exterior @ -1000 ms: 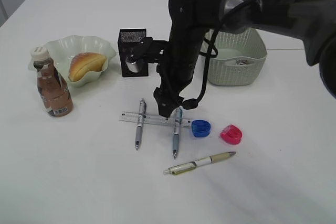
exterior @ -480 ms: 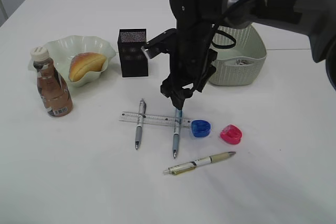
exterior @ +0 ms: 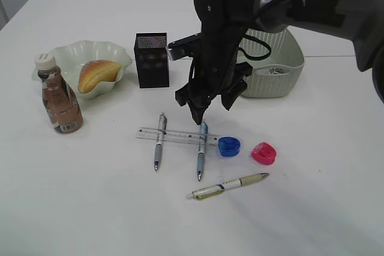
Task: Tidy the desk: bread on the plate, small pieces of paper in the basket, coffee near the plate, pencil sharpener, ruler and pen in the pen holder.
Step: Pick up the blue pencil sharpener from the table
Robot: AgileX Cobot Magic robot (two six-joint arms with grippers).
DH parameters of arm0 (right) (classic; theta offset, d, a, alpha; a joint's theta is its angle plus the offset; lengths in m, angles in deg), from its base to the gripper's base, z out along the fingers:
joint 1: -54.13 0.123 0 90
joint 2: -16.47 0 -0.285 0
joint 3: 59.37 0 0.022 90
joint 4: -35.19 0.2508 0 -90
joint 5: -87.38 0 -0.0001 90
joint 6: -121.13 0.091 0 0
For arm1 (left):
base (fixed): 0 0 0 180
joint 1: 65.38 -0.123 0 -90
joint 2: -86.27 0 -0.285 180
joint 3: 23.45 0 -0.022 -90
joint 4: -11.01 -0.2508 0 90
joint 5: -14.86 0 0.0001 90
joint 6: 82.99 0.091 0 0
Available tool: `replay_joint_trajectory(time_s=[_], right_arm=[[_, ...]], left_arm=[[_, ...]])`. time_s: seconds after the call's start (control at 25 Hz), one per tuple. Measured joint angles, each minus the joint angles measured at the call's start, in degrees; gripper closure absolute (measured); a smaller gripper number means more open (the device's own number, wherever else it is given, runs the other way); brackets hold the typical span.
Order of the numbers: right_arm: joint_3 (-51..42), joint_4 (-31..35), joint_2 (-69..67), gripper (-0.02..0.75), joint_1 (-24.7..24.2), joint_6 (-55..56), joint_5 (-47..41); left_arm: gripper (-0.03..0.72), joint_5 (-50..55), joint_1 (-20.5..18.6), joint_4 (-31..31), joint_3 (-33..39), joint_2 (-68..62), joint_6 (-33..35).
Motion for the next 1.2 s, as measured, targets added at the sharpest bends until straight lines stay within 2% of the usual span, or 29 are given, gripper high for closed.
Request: replay_joint_trajectory(time_s=[0.2,0.8,1.2], right_arm=[[-2.10,0.86,2.23,0.174,0.00,0.72,-0.05],[-19.32,1.96,10.20,0.174,0.00,4.51,-0.05],[-20.04,2.04,10.20,0.173,0.00,8.93,-0.05]], left_arm=[[0.255,0.00,0.00,0.00,0.00,0.00,0.00],[0.255,0.00,0.00,0.00,0.00,0.00,0.00],[0.255,0.00,0.00,0.24,0.00,0.00,-2.13]])
